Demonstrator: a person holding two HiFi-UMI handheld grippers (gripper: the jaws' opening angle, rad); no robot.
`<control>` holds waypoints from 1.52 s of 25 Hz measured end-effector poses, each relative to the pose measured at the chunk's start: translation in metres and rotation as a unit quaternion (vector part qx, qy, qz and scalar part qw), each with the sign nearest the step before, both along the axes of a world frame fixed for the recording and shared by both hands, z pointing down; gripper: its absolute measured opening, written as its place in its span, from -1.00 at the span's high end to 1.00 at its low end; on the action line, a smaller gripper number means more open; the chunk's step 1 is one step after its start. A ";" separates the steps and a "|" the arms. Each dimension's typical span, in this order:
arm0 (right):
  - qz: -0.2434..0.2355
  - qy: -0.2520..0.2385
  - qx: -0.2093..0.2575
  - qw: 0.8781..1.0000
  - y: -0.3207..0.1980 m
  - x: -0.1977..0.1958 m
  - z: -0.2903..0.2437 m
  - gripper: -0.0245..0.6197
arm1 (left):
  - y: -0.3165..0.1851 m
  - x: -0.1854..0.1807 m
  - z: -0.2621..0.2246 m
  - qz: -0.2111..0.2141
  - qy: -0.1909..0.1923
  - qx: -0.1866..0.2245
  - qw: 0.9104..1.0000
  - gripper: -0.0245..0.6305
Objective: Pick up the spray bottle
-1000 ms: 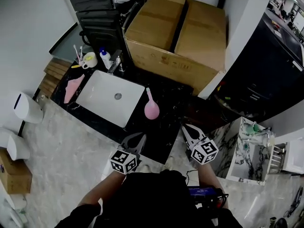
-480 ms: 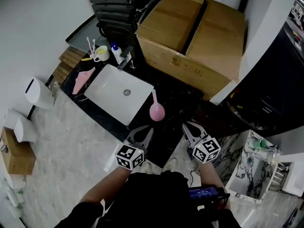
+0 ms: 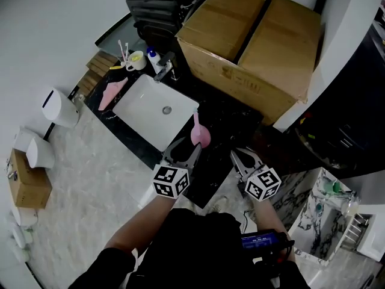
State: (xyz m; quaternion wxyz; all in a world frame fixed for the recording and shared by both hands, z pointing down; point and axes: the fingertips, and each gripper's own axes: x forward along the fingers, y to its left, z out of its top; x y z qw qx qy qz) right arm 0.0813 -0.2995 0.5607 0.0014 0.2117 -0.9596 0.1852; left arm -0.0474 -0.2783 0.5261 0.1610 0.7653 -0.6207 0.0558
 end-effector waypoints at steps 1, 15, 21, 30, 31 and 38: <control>-0.002 -0.001 -0.002 1.000 0.000 0.000 0.001 0.84 | -0.004 -0.001 0.001 -0.007 0.000 -0.002 1.000 0.33; -0.001 -0.001 -0.019 1.000 0.001 0.023 0.007 0.84 | -0.072 -0.015 -0.002 -0.108 -0.036 -0.015 0.993 0.24; 0.006 -0.002 -0.029 1.000 0.000 0.033 0.014 0.84 | -0.078 -0.017 0.002 -0.123 -0.058 -0.020 0.990 0.41; 0.012 -0.005 -0.035 0.999 -0.006 0.040 0.015 0.84 | -0.079 -0.017 0.003 -0.120 -0.082 -0.017 0.989 0.59; 0.012 -0.005 -0.035 0.999 -0.006 0.040 0.016 0.84 | -0.078 -0.017 0.004 -0.118 -0.082 -0.017 0.989 0.60; 0.014 -0.007 -0.039 0.999 -0.007 0.041 0.017 0.84 | -0.076 -0.012 0.003 -0.085 -0.074 -0.016 0.993 0.64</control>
